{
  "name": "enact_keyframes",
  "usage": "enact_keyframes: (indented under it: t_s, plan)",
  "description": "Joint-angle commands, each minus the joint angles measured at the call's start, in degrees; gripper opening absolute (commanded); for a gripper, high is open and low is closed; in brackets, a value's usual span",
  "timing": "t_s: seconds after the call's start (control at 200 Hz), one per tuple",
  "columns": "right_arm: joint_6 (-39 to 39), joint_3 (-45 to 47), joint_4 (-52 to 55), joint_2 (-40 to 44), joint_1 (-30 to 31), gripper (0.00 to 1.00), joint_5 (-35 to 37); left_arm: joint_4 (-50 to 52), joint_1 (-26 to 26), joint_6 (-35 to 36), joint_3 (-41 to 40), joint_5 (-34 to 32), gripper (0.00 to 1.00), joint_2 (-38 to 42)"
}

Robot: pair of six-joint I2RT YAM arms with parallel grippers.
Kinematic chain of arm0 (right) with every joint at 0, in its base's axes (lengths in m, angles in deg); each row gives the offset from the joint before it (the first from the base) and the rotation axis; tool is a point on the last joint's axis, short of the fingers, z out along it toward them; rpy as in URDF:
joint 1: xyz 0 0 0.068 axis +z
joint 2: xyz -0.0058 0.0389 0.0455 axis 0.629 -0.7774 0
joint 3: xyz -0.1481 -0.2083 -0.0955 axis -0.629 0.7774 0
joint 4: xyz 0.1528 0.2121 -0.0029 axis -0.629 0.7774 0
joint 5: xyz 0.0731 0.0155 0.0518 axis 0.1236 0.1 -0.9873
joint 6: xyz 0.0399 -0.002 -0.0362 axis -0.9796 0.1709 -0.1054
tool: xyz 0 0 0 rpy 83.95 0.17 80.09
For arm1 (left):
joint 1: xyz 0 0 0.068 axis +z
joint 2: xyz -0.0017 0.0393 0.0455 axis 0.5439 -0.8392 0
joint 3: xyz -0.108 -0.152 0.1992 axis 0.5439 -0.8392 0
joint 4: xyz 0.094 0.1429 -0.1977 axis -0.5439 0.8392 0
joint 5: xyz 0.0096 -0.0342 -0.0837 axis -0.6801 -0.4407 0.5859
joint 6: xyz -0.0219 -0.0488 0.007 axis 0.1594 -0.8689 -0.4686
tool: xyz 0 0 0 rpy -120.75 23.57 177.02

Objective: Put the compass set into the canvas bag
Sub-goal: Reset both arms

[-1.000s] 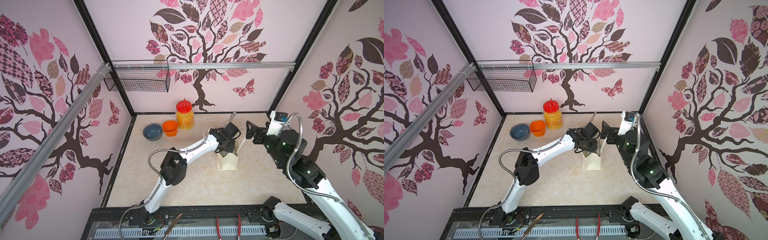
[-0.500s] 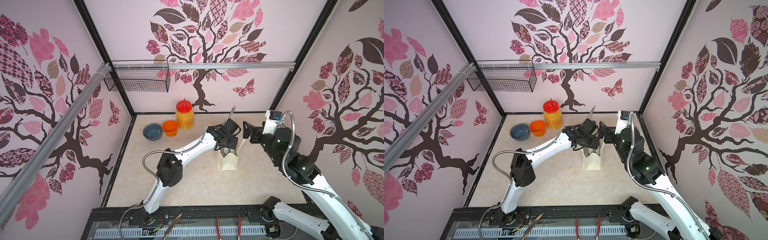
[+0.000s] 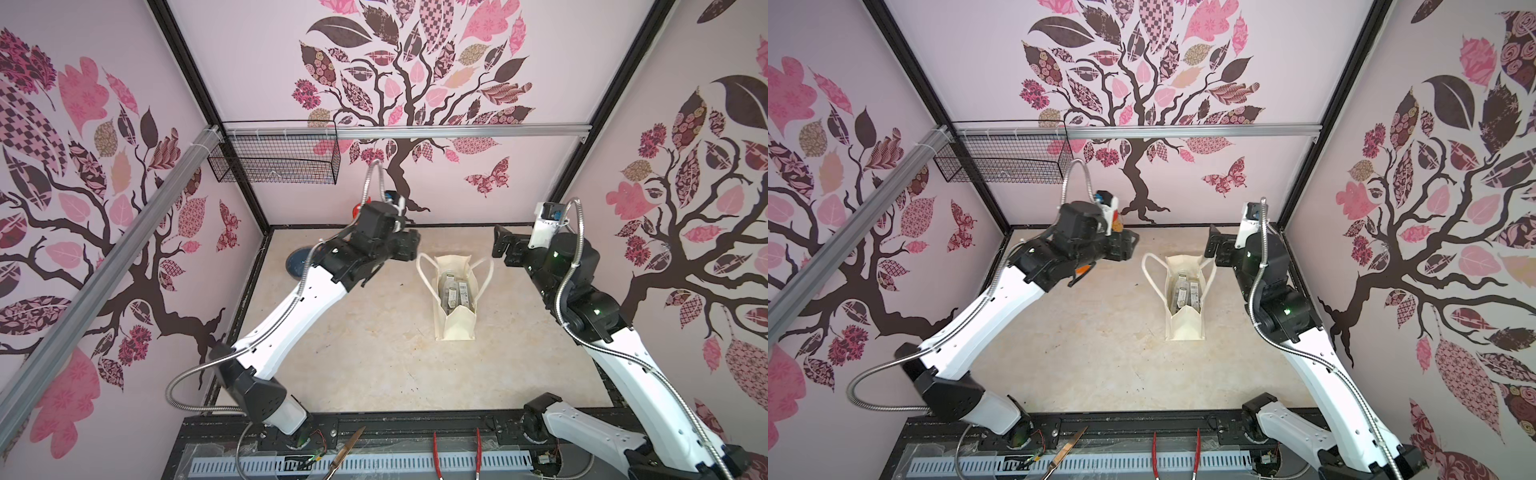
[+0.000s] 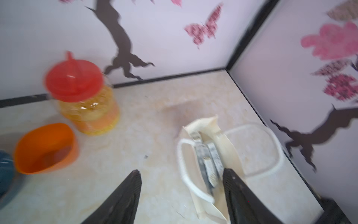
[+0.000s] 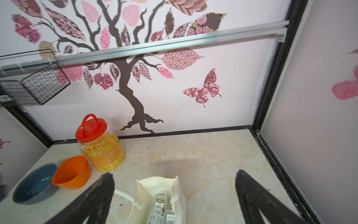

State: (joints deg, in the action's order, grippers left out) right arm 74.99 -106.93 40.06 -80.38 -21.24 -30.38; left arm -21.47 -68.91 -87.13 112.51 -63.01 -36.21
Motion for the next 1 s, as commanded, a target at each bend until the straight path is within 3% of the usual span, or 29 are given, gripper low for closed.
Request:
enact_keyframes:
  t_s: [0.0,0.145,0.24,0.38,0.455,0.61,0.74,0.85,0.995]
  plan:
    - [-0.9,1.5,-0.7,-4.1,-7.6,1.0,-5.8,-7.0,5.5,4.3,-12.2,-6.0,0.79,9.0]
    - [-2.2,13.3,-10.1,-4.9,-15.3,1.0,-2.6,-15.5,16.1,6.5,-27.9,-13.2,0.96,18.9]
    - [-2.9,23.6,-19.8,-4.7,-18.4,1.0,-0.7,-19.2,22.0,7.5,-35.6,-15.8,0.98,21.2]
    - [-1.0,35.6,-34.8,-6.4,-18.6,1.0,1.0,-30.6,25.3,12.4,-47.0,-25.3,0.98,20.0]
    - [-1.1,42.9,-45.3,-6.7,-18.5,1.0,0.1,-33.6,26.9,11.1,-51.3,-26.8,0.98,18.7]
    - [-0.9,53.2,-59.9,-9.1,-18.5,1.0,0.6,-47.7,27.2,16.1,-59.1,-30.8,0.98,13.7]
    - [-0.1,57.3,-66.9,-11.6,-18.5,1.0,-4.5,-69.4,29.0,16.9,-67.8,-28.8,0.98,9.3]
    - [0.5,59.7,-73.6,-14.4,-18.5,1.0,-6.6,-77.5,30.0,14.7,-71.6,-26.6,0.98,6.5]
    - [0.5,60.0,-76.7,-15.8,-18.5,1.0,-10.2,-89.2,31.2,16.5,-75.7,-18.8,0.98,1.4]
